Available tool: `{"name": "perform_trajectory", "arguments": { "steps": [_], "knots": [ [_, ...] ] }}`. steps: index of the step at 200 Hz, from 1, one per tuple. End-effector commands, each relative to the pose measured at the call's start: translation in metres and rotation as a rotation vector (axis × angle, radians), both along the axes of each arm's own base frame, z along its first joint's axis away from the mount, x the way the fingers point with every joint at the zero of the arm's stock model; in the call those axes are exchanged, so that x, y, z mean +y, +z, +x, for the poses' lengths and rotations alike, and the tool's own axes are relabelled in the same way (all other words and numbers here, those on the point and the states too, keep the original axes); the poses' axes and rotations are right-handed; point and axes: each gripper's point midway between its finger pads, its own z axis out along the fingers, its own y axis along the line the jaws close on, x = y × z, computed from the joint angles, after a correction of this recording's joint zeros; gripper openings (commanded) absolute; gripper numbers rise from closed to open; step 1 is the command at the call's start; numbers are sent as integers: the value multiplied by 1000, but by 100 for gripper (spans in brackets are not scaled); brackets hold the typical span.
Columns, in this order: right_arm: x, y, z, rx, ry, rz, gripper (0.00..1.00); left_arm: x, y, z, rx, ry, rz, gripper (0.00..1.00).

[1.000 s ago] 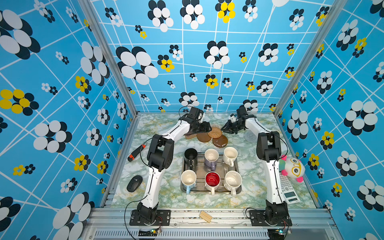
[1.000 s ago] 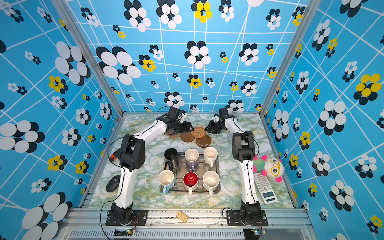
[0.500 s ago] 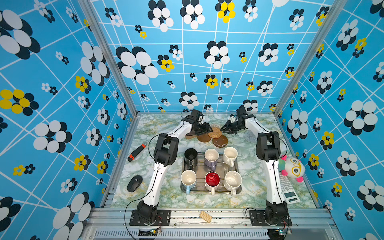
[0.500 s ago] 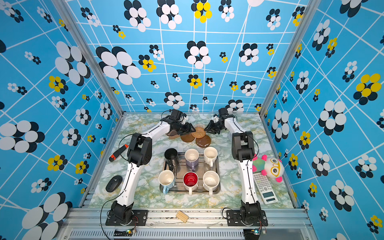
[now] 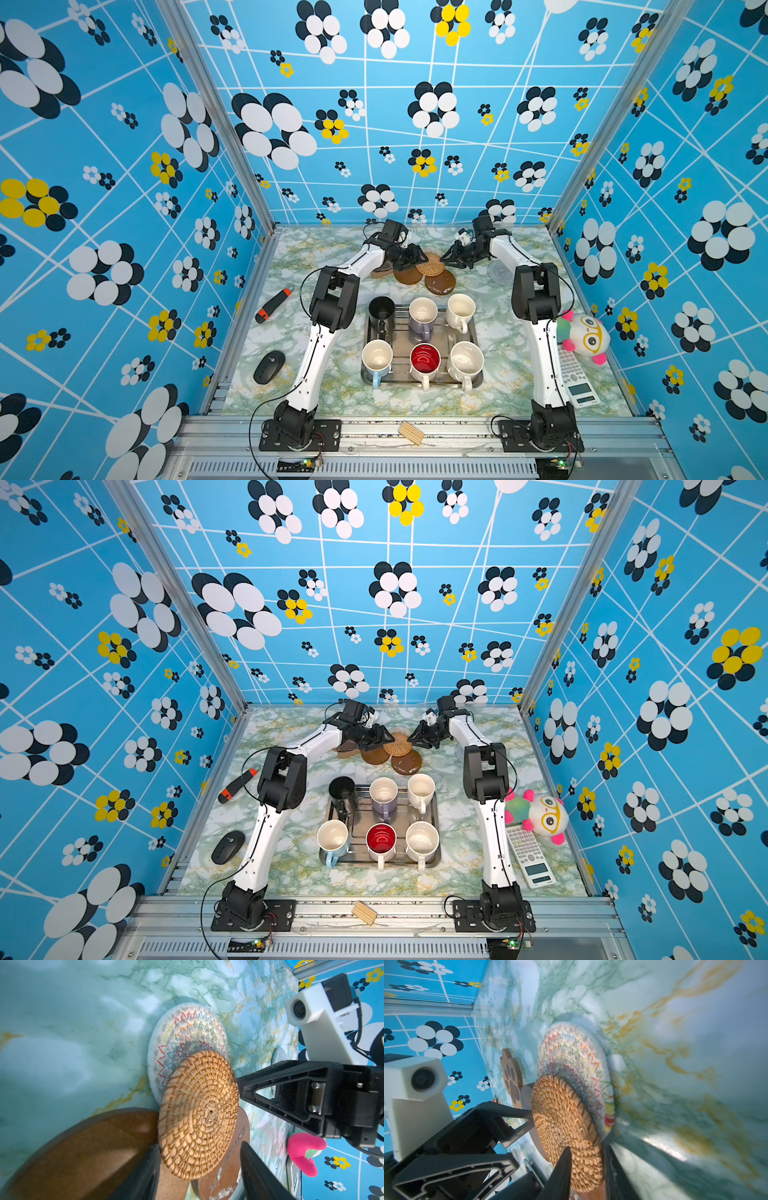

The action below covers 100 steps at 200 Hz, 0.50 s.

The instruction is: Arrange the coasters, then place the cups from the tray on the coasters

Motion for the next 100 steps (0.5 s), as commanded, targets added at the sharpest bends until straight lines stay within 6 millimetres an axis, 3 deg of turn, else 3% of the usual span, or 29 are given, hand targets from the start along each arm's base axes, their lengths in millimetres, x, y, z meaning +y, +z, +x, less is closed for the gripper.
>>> {"name": "perform_trajectory", "arguments": {
  "steps": [1, 100],
  "knots": [
    [7, -5, -5, 20, 33, 25, 29, -12, -4, 0, 11, -14, -33, 61],
    [6, 4, -7, 3, 36, 35, 9, -23, 2, -1, 4, -20, -54, 58]
  ]
}}
